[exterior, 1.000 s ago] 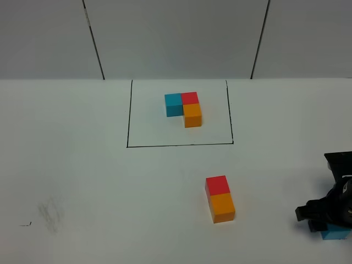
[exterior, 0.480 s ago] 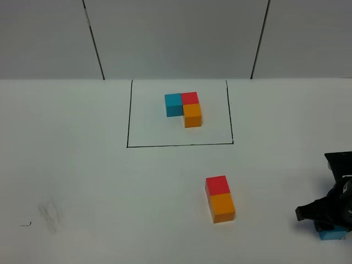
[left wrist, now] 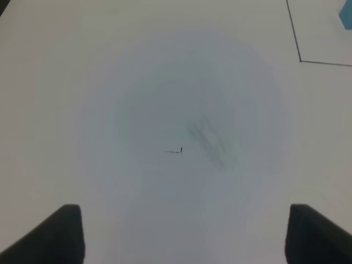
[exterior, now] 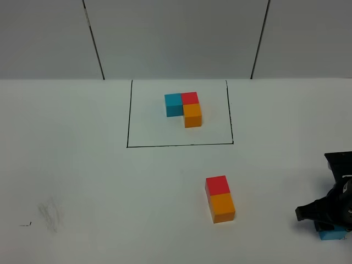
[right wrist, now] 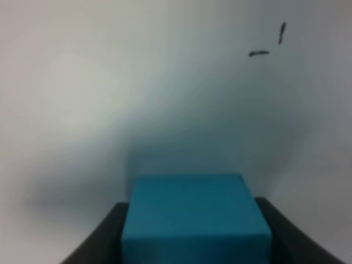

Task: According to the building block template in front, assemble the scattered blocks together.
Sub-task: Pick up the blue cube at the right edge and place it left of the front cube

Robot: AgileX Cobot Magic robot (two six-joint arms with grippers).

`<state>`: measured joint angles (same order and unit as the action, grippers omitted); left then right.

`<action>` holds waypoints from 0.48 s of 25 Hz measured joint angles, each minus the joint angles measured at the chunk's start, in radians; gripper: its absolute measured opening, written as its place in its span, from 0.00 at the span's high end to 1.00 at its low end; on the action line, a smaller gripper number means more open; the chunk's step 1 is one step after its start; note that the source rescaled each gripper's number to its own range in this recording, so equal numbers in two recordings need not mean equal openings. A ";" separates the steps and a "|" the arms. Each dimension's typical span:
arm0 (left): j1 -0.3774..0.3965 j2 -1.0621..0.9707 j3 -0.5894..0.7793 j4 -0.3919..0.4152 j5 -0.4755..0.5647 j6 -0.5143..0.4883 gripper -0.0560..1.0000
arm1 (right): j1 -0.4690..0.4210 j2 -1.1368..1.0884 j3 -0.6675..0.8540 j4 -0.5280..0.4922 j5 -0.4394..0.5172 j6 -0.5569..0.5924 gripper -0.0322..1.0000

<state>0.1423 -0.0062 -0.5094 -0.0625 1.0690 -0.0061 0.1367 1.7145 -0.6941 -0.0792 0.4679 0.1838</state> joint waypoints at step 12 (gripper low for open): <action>0.000 0.000 0.000 0.000 0.000 0.000 0.33 | 0.000 0.000 0.000 -0.004 0.031 -0.051 0.97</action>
<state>0.1423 -0.0062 -0.5094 -0.0625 1.0690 -0.0061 0.1367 1.7145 -0.6941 -0.0830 0.4986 0.1331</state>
